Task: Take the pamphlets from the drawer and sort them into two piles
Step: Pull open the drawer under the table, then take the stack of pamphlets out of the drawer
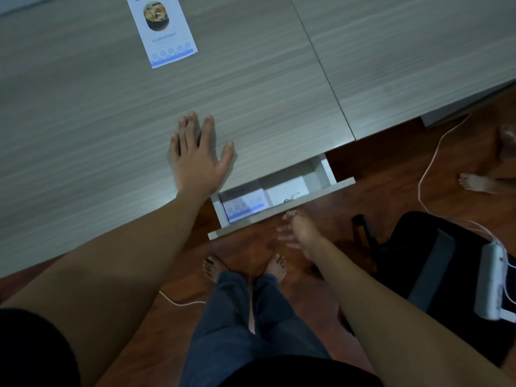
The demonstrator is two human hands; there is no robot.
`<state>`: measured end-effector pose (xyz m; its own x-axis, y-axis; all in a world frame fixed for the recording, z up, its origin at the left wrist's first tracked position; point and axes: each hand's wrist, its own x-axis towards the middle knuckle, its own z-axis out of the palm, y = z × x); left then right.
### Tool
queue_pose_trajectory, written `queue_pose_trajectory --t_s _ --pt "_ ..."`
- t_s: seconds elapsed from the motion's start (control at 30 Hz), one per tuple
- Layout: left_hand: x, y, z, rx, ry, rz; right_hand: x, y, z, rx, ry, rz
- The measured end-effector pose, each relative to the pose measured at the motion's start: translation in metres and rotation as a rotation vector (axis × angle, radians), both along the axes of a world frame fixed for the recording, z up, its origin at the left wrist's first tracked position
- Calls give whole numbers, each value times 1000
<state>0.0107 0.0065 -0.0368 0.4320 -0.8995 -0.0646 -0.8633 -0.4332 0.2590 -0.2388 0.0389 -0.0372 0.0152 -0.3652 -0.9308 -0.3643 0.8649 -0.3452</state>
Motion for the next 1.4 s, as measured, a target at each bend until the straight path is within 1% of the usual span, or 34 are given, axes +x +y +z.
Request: queue_pose_trajectory --t_s 0.1,0.2,0.3,0.37,0.43,0.63,0.77,0.87,0.93,1.0,1.07,1.1,1.2,1.27,1.33,1.4 --pt "0 0 0 4 5 -5 -14 23 5 12 33 -81" --pt "-1 1 0 3 4 0 -29 44 4 60 86 -54" --pt "0 -1 -1 -24 8 1 -37 54 5 86 124 -72" --pt "0 0 -1 -25 11 -6 -42 64 2 97 109 -112" --pt "1 0 -1 -16 0 -7 -48 75 5 103 107 -102" --pt "3 0 -2 -19 -2 -11 -58 83 11 129 134 -100" --pt "7 1 -2 8 45 -31 -57 81 18 198 165 -74" --pt "15 3 2 61 110 -72 -57 83 29 200 176 37" --pt "19 9 9 73 168 -118 -52 85 44 244 180 243" --pt "16 22 16 33 220 -123 -53 77 47 268 206 470" --pt "3 45 25 -15 219 -77 -49 63 53 301 201 714" --pt "-8 59 29 -32 198 -52 -48 56 53 326 189 787" --pt "-39 97 40 -92 113 9 -34 35 62 378 158 906" --pt "-55 115 41 -124 144 37 -26 25 65 399 143 961" --pt "-66 124 40 -107 322 81 -20 17 65 391 140 993" --pt "-75 130 38 -49 501 151 -14 9 62 314 149 954"
